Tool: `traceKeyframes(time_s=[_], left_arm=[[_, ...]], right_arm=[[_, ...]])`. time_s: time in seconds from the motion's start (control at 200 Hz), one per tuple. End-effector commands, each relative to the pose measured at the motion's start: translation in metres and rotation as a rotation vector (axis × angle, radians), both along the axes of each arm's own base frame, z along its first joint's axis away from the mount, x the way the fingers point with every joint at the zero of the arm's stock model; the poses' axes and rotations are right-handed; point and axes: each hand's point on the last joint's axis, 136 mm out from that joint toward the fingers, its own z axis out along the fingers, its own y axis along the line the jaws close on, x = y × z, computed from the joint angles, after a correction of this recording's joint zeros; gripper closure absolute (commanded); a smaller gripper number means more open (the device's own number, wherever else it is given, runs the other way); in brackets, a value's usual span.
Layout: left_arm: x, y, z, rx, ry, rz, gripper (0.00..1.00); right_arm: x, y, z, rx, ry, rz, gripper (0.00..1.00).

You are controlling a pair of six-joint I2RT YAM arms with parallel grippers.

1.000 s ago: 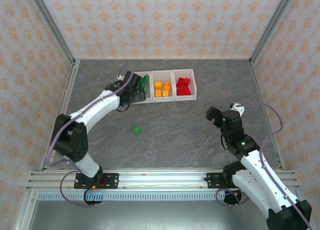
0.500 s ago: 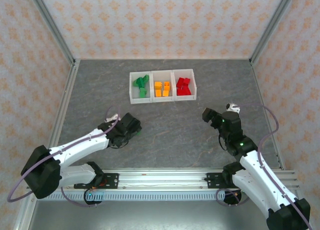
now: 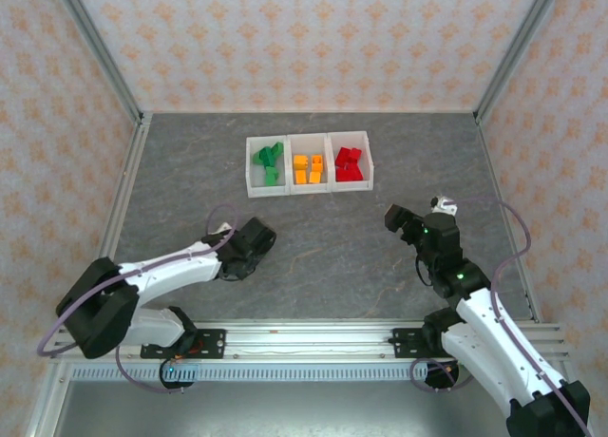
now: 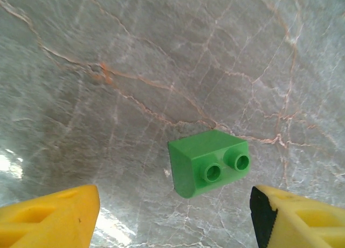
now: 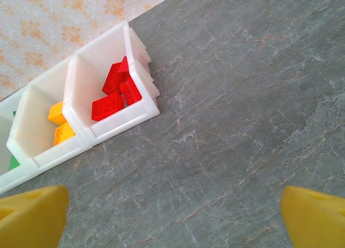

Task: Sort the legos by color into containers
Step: Pick up the lego from the middle-left of the table.

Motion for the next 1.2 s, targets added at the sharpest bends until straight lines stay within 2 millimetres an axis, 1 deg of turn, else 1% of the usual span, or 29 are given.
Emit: traceKeyframes(time_s=[0.0,0.175,0.295,0.385,0.456,0.591,0.701,0.776,0.886,0.946,1.026,1.106,1.196], left_arm=[[0.017,-0.016,0.006,-0.019,-0.037,0.006,0.24],[0.024,-0.020,-0.002,-0.006,-0.032,0.013,0.26],[0.024,-0.015,-0.011,0.022,-0.028,0.037,0.28],[0.025,-0.015,-0.018,0.026,-0.026,0.040,0.30],[0.030,-0.019,-0.021,0.037,-0.031,0.018,0.38],[0.038,-0.023,-0.027,0.095,-0.006,-0.021,0.44],[0.043,-0.029,-0.038,0.089,0.018,-0.057,0.54],[0.043,-0.027,-0.047,0.088,0.037,-0.062,0.63],[0.045,-0.018,-0.051,0.112,0.045,-0.072,0.69],[0.050,-0.012,-0.047,0.135,0.035,-0.085,0.73],[0.057,-0.005,-0.033,0.181,0.005,-0.104,0.75],[0.070,-0.004,-0.009,0.220,-0.061,-0.150,0.75],[0.090,0.000,0.025,0.252,-0.125,-0.209,0.75]], right_arm=[[0.001,-0.005,0.000,-0.010,-0.018,-0.026,0.00],[0.001,-0.006,-0.001,-0.011,-0.017,-0.032,0.00],[0.001,-0.008,-0.002,-0.017,-0.014,-0.044,0.00],[0.001,-0.009,-0.002,-0.022,-0.013,-0.048,0.00],[0.001,-0.010,-0.003,-0.027,-0.010,-0.054,0.00],[0.001,-0.012,-0.004,-0.030,-0.004,-0.064,0.00],[0.001,-0.013,-0.004,-0.035,0.000,-0.070,0.00],[0.002,-0.014,-0.005,-0.039,0.002,-0.073,0.00],[0.002,-0.015,-0.006,-0.045,0.009,-0.079,0.00],[0.002,-0.015,-0.007,-0.048,0.014,-0.081,0.00],[0.002,-0.016,-0.008,-0.055,0.019,-0.085,0.00],[0.002,-0.017,-0.009,-0.061,0.025,-0.091,0.00],[0.002,-0.018,-0.010,-0.067,0.032,-0.097,0.00]])
